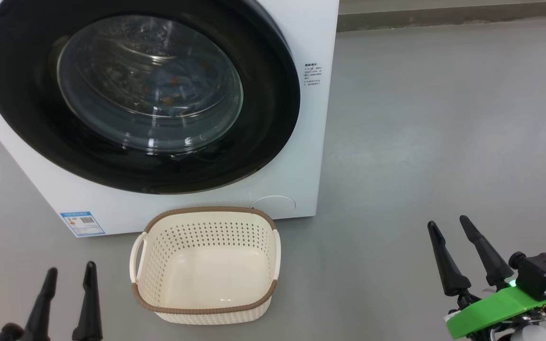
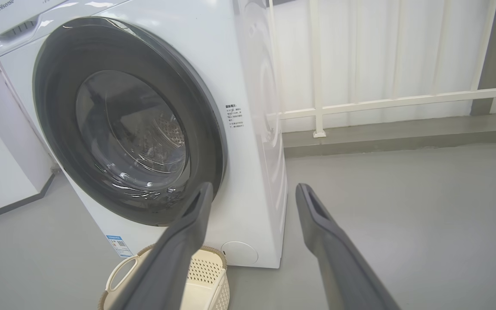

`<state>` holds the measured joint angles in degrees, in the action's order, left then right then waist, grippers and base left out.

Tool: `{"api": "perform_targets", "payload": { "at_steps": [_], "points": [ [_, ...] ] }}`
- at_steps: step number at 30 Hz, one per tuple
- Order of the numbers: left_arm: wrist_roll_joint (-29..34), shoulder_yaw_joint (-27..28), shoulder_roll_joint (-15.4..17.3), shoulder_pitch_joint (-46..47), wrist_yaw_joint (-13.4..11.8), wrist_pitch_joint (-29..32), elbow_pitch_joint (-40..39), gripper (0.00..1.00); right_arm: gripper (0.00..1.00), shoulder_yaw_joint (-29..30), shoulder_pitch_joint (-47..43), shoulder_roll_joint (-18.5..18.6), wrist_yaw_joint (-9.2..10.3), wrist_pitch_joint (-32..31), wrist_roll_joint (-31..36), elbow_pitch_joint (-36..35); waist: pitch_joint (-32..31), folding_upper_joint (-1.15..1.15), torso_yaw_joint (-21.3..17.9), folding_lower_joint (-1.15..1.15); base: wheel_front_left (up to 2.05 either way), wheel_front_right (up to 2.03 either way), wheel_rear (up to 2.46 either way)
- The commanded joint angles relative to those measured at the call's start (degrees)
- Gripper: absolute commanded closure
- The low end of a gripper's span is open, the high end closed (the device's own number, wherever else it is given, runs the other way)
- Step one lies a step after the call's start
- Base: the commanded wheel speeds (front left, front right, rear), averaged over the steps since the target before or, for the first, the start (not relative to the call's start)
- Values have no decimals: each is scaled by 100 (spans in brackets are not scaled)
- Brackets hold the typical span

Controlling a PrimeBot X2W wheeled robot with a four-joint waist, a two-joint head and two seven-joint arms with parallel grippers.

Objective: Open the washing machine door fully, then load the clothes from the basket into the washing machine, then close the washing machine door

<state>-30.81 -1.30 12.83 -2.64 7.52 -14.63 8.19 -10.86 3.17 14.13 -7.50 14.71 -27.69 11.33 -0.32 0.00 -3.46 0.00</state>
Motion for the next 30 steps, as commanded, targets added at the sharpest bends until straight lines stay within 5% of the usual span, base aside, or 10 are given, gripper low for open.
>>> {"api": "perform_targets", "payload": {
  "at_steps": [1,30],
  "points": [
    [-8,-1,-2,0,0,0,-1,100,100,0,0,-1,0,0,-1,0,0,0,0,0,0,0,0],
    [-1228,103,-358,130,-8,425,327,100,100,260,-71,-315,0,-382,-1330,287,7,0,69,0,0,0,0]
  ]
}}
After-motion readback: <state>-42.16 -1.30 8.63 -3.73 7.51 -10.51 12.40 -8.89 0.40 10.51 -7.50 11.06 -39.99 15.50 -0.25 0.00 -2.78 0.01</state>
